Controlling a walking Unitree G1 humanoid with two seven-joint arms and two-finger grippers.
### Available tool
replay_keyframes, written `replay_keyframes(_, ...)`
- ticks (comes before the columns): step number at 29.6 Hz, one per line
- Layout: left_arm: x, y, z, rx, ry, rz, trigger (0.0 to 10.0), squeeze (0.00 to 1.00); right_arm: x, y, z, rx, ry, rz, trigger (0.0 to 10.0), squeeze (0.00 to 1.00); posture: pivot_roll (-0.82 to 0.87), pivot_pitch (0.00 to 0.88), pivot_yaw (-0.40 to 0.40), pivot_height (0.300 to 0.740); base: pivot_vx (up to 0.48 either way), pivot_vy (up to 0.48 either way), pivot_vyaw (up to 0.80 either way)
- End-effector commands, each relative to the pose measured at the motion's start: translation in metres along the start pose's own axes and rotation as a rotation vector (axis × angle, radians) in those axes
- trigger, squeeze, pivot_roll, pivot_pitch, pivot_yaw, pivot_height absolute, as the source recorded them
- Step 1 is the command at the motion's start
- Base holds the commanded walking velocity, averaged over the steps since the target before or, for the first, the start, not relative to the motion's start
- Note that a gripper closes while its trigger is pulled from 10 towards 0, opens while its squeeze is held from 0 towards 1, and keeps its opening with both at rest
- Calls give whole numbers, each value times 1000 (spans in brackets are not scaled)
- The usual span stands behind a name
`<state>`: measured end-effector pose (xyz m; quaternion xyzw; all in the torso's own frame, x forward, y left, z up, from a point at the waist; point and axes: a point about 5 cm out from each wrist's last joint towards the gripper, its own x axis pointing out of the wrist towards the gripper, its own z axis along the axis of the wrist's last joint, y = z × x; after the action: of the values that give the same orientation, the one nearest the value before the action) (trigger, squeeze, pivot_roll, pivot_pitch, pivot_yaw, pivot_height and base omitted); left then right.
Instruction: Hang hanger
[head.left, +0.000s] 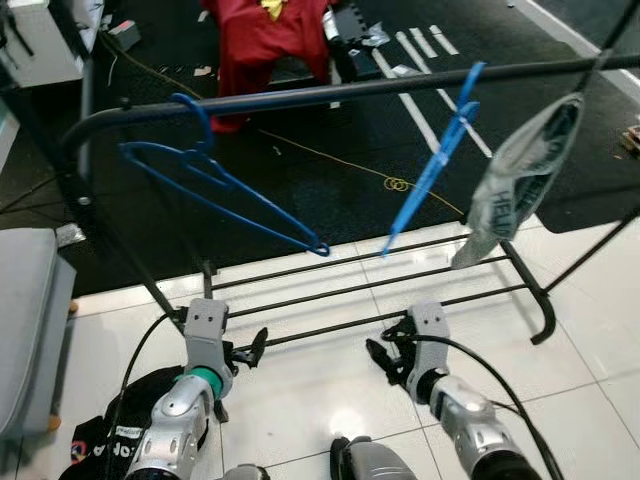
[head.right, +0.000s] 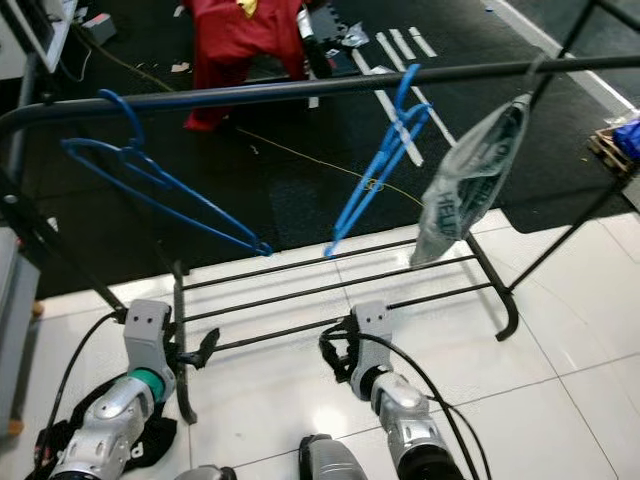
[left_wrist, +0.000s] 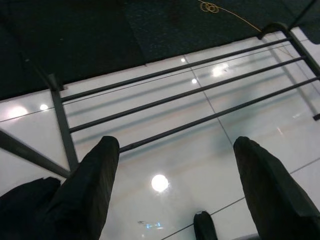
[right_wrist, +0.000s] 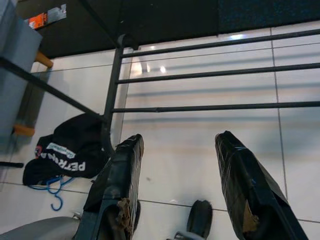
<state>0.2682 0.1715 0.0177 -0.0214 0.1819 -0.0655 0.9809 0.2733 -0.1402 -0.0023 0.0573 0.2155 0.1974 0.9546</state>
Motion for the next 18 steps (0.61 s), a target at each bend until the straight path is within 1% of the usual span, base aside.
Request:
replay_keyframes(1,-4,7,-10,-6,31,27,10000,0,0,4,-5,6,17,16,10000,0,-40,105,41,740,0,0,0)
replay_keyframes(5,-3,7,-11,3,37,33,10000,0,-1,3,-7,5,29,16,10000,0,-46,106,40,740,0,0,0)
replay_keyframes(6,-2,5,-14,0,46,30,10000,0,-2,1,-12,-2,61,-1,10000,0,-50,105,38,740,0,0,0)
replay_keyframes(7,-2,5,-14,0,46,30,10000,0,-2,1,-12,-2,61,-1,10000,0,-50,105,38,740,0,0,0)
replay_keyframes(9,-1,1,-23,7,78,23,10000,0,-5,-4,-23,12,118,-63,10000,0,-53,104,37,740,0,0,0)
replay_keyframes(10,-1,1,-23,7,78,23,10000,0,-5,-4,-23,12,118,-63,10000,0,-53,104,37,740,0,0,0)
replay_keyframes(12,-3,4,-35,6,128,65,10000,0,-8,-7,-32,45,139,-120,10000,0,-60,105,40,740,0,0,0)
replay_keyframes(18,-7,6,-42,9,142,105,10000,0,-11,-7,-37,55,145,-141,10000,0,-61,116,26,740,0,0,0)
